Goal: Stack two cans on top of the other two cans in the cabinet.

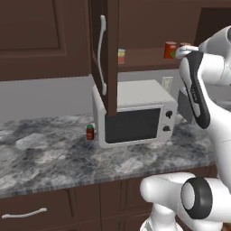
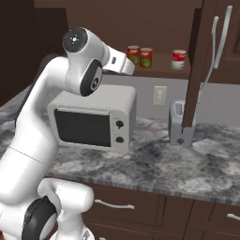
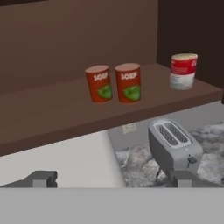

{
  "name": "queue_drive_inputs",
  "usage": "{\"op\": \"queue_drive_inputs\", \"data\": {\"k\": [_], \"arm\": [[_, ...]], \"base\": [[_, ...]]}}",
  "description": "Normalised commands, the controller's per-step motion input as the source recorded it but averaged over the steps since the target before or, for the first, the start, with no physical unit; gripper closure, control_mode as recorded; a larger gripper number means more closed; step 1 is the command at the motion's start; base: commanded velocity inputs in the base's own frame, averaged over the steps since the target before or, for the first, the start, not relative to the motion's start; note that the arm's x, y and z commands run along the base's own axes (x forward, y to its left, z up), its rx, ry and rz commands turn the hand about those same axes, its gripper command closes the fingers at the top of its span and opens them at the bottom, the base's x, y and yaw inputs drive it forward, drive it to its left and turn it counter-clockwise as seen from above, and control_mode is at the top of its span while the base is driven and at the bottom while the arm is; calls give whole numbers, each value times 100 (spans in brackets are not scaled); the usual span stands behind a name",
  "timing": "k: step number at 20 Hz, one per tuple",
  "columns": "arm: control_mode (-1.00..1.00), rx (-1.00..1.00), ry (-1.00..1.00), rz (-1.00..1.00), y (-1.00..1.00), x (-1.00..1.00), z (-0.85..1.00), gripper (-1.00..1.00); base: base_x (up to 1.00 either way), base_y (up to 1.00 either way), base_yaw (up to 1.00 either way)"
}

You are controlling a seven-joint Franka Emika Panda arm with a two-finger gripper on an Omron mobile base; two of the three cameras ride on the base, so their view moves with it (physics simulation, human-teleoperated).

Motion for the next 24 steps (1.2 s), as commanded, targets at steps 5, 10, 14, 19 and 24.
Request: {"op": "queue_drive_inputs", "data": {"k": [5,10,14,19,24], "arm": [[-100,-3,1,1,-23,42,0,-100],[-100,-8,5,0,-26,42,-3,-100],[-100,-7,6,0,-25,41,-7,-100],[-100,0,2,0,-19,38,-12,-100],[-100,0,0,1,-16,38,-10,-100]], "base": [[0,0,0],[0,0,0],[0,0,0],[0,0,0],[0,0,0]]}}
